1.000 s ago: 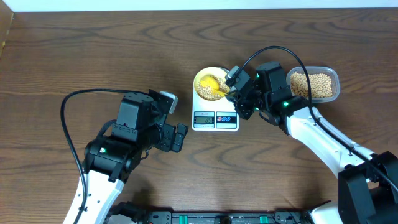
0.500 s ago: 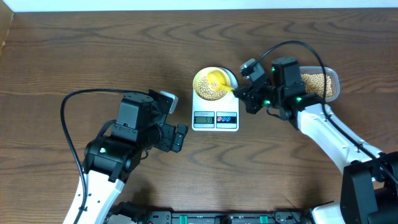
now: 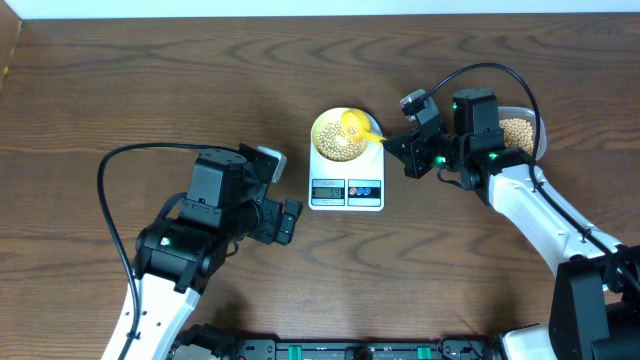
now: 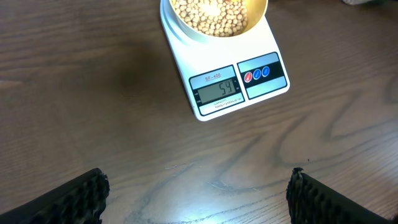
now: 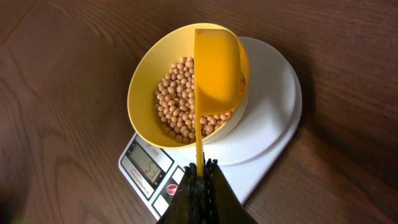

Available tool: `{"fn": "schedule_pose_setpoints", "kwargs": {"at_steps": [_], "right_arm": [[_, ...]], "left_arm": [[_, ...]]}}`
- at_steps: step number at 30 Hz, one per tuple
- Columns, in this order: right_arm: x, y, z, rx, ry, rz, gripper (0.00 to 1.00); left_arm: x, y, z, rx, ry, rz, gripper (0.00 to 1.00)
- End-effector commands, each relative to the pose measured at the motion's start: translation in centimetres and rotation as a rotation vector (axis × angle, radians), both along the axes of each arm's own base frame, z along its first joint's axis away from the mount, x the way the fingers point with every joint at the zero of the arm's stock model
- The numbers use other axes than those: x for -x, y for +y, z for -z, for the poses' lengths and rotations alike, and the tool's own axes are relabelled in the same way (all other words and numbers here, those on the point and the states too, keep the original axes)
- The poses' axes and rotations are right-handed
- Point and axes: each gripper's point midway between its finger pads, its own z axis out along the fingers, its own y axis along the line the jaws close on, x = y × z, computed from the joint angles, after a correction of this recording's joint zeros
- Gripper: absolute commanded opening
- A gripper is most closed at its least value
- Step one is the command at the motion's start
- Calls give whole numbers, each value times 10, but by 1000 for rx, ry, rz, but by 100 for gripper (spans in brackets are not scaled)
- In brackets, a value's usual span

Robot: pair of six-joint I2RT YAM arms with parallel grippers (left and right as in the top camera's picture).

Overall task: Scoop item into bowl and weigh 50g on scale
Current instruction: 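Move the right gripper back to the tub and scoop soybeans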

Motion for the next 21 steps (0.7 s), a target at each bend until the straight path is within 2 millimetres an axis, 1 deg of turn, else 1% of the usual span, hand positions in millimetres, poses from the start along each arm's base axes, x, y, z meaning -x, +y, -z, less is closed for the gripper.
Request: {"fn": "schedule_pose_setpoints", "kwargs": {"at_steps": [1, 13, 21], "right_arm": [[0, 0, -4, -21, 6, 1, 1], [-6, -12, -3, -12, 4, 35, 1], [-5, -10, -4, -21, 5, 27, 1]], "left_arm": [[0, 1, 1, -9, -3, -2, 94], [0, 1, 1, -9, -3, -2, 94], [0, 1, 1, -9, -3, -2, 93]]}}
